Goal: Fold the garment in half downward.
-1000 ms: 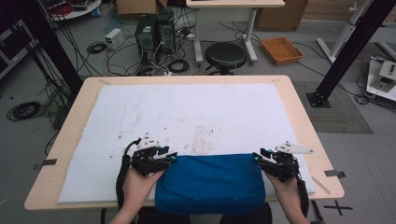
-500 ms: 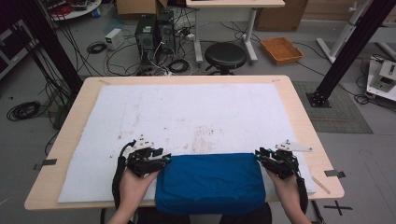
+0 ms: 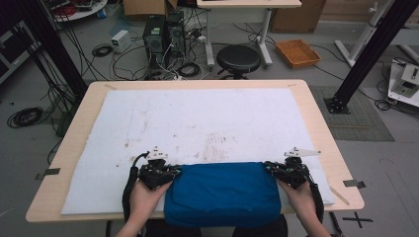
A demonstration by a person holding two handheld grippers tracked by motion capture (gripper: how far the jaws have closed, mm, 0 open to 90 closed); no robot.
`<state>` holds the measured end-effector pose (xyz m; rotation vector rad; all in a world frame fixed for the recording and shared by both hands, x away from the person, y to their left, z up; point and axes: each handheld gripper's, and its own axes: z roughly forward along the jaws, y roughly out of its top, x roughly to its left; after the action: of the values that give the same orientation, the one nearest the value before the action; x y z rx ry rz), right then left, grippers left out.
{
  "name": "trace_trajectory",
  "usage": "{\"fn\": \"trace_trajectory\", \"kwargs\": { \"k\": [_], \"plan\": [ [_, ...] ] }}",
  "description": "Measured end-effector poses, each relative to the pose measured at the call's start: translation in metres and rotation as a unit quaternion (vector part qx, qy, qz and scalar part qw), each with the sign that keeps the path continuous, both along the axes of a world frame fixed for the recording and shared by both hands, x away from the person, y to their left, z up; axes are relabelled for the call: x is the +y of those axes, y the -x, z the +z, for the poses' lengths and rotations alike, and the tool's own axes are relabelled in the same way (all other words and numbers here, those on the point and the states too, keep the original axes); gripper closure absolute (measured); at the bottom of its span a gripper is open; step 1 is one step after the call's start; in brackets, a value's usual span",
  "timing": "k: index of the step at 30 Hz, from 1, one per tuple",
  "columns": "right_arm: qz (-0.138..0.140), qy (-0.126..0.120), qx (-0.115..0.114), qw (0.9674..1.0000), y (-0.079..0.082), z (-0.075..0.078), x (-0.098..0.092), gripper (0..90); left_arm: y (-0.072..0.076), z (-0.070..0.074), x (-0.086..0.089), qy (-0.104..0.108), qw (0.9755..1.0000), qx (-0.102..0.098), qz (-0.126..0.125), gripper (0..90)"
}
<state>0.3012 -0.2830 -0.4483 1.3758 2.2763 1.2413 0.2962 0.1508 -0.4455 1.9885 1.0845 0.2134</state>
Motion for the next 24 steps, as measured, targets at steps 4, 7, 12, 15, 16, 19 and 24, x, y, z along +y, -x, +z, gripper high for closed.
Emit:
{"fn": "trace_trajectory", "kwargs": {
  "k": [4,7,12,15,16,19,24],
  "plan": [
    [-0.006,-0.001,-0.019,0.9998,0.002,0.003,-0.002,85.7,-0.003,0.002,0.003,0.005,0.9999,-0.008,0.003,83.3],
    [-0.006,-0.001,-0.028,0.9996,-0.005,0.008,-0.001,85.8,-0.012,0.004,0.003,-0.009,0.9998,-0.014,0.008,83.4],
    [-0.004,0.006,-0.031,0.9995,-0.038,0.015,0.006,85.8,-0.044,0.011,0.002,-0.025,0.9990,-0.031,0.021,83.5],
    [-0.021,0.012,-0.029,0.9993,-0.062,0.019,0.008,85.7,-0.069,0.016,0.004,-0.030,0.9983,-0.040,0.029,83.4],
    [-0.026,0.014,-0.028,0.9992,-0.069,0.021,0.008,85.7,-0.075,0.018,0.004,-0.031,0.9983,-0.038,0.031,83.4],
    [-0.033,0.006,-0.025,0.9991,-0.090,0.024,0.009,85.7,-0.101,0.020,0.004,-0.042,0.9980,-0.029,0.038,83.4],
    [-0.037,0.014,-0.014,0.9991,-0.117,0.022,0.013,85.7,-0.128,0.016,0.006,-0.033,0.9980,-0.023,0.048,83.3]
  ]
}}
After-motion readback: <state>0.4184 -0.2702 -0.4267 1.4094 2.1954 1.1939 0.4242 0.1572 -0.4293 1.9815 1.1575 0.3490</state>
